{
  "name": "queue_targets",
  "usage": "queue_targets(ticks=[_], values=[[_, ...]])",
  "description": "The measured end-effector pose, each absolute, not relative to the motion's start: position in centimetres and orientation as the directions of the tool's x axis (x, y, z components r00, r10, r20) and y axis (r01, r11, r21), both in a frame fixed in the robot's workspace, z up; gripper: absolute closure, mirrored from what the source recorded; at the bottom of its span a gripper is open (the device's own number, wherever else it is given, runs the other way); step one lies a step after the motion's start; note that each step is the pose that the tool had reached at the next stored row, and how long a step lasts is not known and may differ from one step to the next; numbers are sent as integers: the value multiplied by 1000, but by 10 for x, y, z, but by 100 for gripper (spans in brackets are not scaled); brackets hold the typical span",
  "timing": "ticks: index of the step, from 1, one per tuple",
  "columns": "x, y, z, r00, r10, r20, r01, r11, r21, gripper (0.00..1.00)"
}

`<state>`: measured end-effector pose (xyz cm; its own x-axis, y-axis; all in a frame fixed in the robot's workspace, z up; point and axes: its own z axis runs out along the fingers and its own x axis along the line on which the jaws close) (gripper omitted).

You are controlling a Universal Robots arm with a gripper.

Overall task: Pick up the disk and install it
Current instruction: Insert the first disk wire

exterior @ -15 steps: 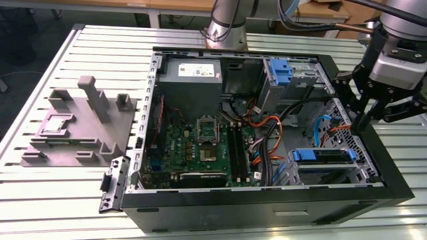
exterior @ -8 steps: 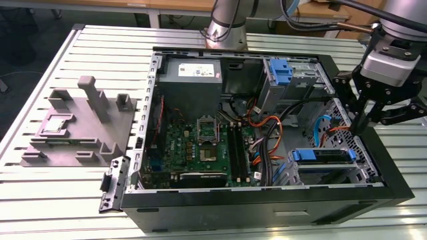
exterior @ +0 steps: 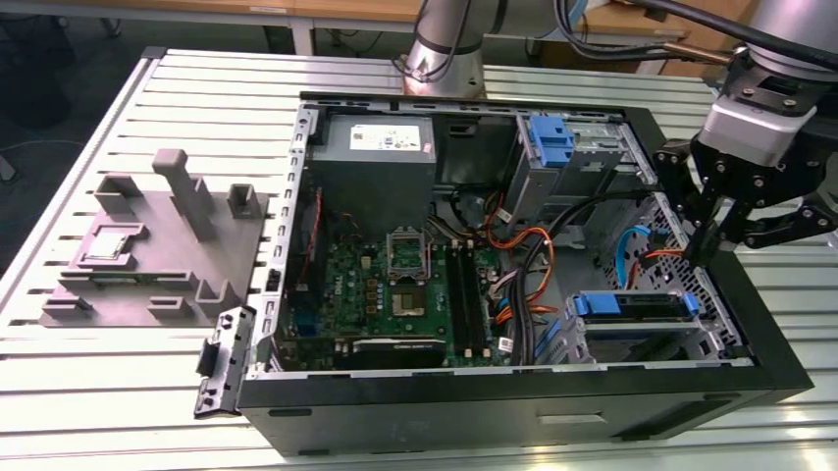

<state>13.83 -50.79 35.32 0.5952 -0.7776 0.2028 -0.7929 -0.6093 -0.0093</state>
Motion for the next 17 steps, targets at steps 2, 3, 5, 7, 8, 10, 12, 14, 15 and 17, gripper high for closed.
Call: queue_targets(ticks=[2,3,5,7,8,10,12,14,15,17], values=[[138,-508,353,595,-778,203,-793,-609,-9,83],[138,-508,353,595,-778,203,-793,-609,-9,83],[138,-508,353,595,-778,203,-793,-609,-9,83],[138,-508,353,595,-778,203,-793,-609,-9,83],[138,-508,353,595,-778,203,-793,-609,-9,83],[138,-508,353,594,-778,203,-793,-609,-9,83],[138,-508,353,592,-780,203,-796,-606,-9,83],[138,-508,353,570,-796,203,-812,-584,-9,83],[138,-508,353,556,-806,203,-822,-569,-9,83],[138,-508,353,527,-826,203,-842,-539,-9,83]])
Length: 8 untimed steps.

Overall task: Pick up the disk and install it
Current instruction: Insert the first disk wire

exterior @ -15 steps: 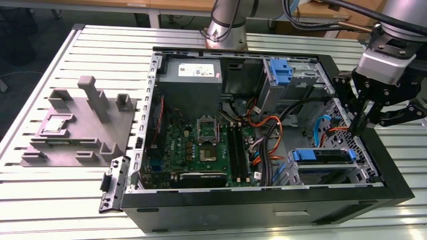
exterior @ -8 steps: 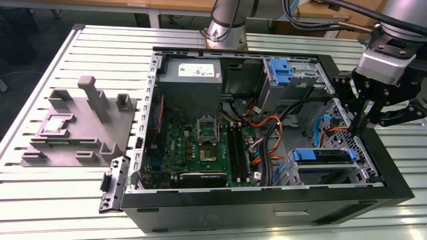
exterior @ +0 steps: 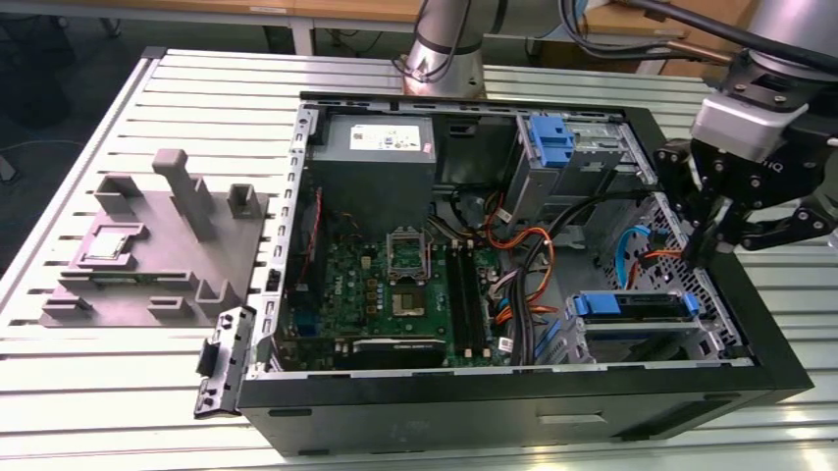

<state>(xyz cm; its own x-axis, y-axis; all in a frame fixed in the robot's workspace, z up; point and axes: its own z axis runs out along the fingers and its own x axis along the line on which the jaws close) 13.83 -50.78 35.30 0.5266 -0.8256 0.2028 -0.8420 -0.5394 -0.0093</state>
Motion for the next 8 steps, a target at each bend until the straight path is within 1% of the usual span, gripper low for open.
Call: queue_targets(ticks=[8], values=[[138,-508,352,402,-893,203,-911,-412,-9,83]])
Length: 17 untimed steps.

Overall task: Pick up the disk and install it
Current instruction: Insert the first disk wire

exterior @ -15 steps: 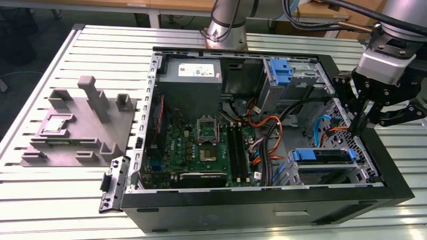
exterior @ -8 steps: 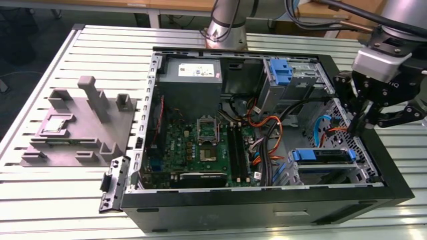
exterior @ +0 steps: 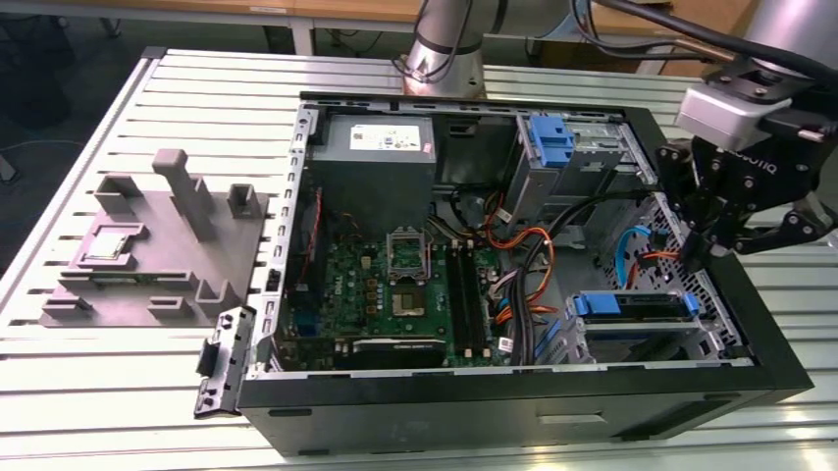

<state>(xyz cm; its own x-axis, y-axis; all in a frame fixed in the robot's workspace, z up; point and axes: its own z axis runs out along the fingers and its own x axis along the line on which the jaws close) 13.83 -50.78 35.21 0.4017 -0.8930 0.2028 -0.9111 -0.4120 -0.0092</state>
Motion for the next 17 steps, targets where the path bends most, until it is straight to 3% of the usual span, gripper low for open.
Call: queue_targets(ticks=[17], values=[[138,-508,350,120,-972,203,-992,-124,-9,83]])
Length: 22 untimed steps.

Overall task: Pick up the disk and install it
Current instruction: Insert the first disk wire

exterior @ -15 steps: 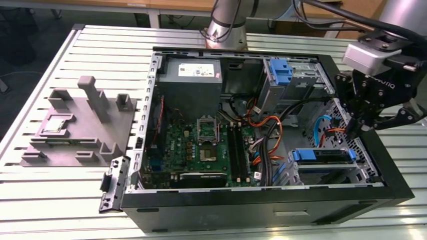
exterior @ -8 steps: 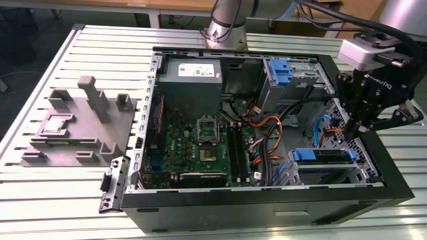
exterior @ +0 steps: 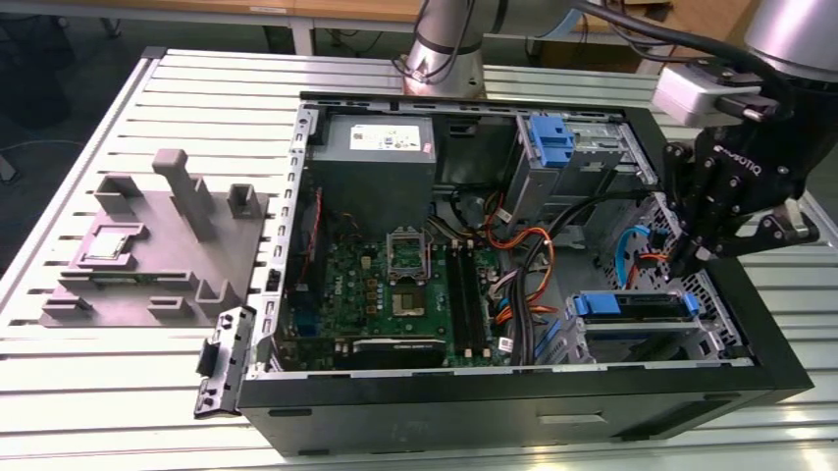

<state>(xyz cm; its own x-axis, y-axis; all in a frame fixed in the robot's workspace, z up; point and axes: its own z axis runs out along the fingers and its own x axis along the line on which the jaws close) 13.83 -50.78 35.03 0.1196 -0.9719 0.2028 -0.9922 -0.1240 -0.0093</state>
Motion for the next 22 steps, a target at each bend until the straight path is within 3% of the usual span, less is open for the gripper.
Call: queue_targets(ticks=[10,22], values=[[137,-508,348,-2,-980,201,-1000,0,-11,83],[131,-517,344,-6,-985,170,-1000,2,-24,83]])
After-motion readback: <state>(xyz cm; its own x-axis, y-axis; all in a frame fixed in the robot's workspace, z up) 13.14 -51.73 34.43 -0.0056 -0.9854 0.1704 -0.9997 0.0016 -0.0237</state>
